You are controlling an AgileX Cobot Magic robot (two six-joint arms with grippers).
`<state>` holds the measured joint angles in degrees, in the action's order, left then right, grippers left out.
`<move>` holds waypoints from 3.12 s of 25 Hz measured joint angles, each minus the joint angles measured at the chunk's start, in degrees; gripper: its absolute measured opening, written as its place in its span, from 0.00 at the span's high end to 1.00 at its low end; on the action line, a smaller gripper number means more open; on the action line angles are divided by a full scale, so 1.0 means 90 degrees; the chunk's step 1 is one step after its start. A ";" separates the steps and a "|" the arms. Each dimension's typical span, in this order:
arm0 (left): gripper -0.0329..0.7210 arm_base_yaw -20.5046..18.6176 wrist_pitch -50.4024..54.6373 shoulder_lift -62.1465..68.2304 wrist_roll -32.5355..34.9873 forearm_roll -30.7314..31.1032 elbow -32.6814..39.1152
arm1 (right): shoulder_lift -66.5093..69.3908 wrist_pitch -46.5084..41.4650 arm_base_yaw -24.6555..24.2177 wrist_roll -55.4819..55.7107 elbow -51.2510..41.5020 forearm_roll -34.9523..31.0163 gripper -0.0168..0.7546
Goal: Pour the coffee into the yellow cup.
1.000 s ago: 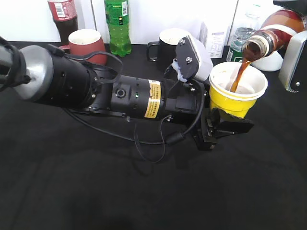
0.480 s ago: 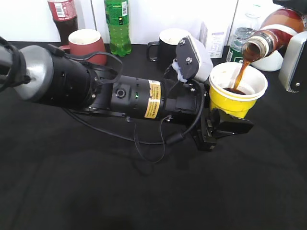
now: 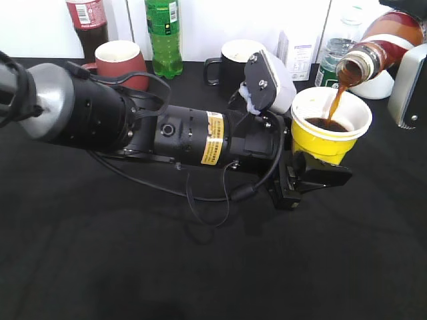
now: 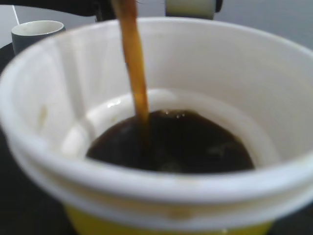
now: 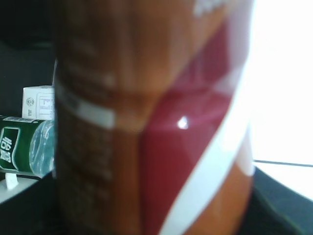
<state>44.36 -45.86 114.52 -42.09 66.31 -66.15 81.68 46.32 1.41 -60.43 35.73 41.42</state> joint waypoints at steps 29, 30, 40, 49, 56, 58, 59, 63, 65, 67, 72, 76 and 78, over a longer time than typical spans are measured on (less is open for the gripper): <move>0.36 -0.3250 -0.0184 0.0236 0.1666 -0.1874 0.1108 | 0.0000 0.0000 0.0000 0.9727 0.0000 -0.0043 0.29; 0.36 -0.3280 -0.0331 0.0393 0.1995 -0.2185 0.1112 | 0.0000 0.0000 0.0000 0.9727 0.0000 -0.0043 0.29; 0.36 -0.3288 -0.1020 0.1228 0.3142 -0.3742 0.1128 | 0.0000 0.0000 0.0000 0.9730 0.0000 -0.0043 0.29; 0.14 -0.3282 -0.0913 0.1035 0.3169 -0.4016 0.1456 | 0.0000 0.0000 0.0000 0.9730 0.0000 -0.0043 0.29; 0.16 -0.3294 -0.0912 -0.0325 0.3170 -0.4132 0.3272 | 0.0581 -0.0249 0.0000 0.9418 0.0000 -0.0847 0.29; 0.17 -0.3294 -0.0907 -0.0978 0.3170 -0.3815 0.3682 | 0.1274 -0.0206 0.0000 0.8553 0.0000 -0.1605 0.29; 0.17 -0.3294 -0.0907 -0.1259 0.3170 -0.3764 0.3830 | 0.1682 -0.0096 0.0000 0.8168 0.0000 -0.1989 0.29; 0.18 -0.3294 -0.1070 -0.1746 0.3170 -0.3517 0.3925 | 0.3096 0.1126 0.0000 0.7497 0.0006 -0.2815 0.29; 0.18 -0.3294 -0.1067 -0.1746 0.3045 -0.3280 0.3925 | 0.3536 0.1321 0.0000 0.7222 0.0006 -0.2960 0.29; 0.18 -0.3294 -0.1059 -0.1746 0.2962 -0.3145 0.3925 | 0.3716 0.1579 0.0000 0.7156 0.0012 -0.3108 0.29; 0.18 -0.3294 -0.1098 -0.1746 0.2934 -0.3139 0.3925 | 0.3727 0.1548 0.0000 0.7243 -0.0012 -0.3193 0.17; 0.18 -0.3294 -0.0668 -0.1746 0.2485 -0.2892 0.3925 | 0.3169 0.1219 0.0000 0.7377 -0.0557 -0.3216 0.12; 0.18 -0.3294 -0.0226 -0.1763 0.1965 -0.2865 0.3925 | 0.2861 0.1088 0.0000 0.7391 -0.1007 -0.3216 0.12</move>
<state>14.72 -47.89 98.65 -24.40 40.52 -30.83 107.43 56.11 1.41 6.09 26.66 12.48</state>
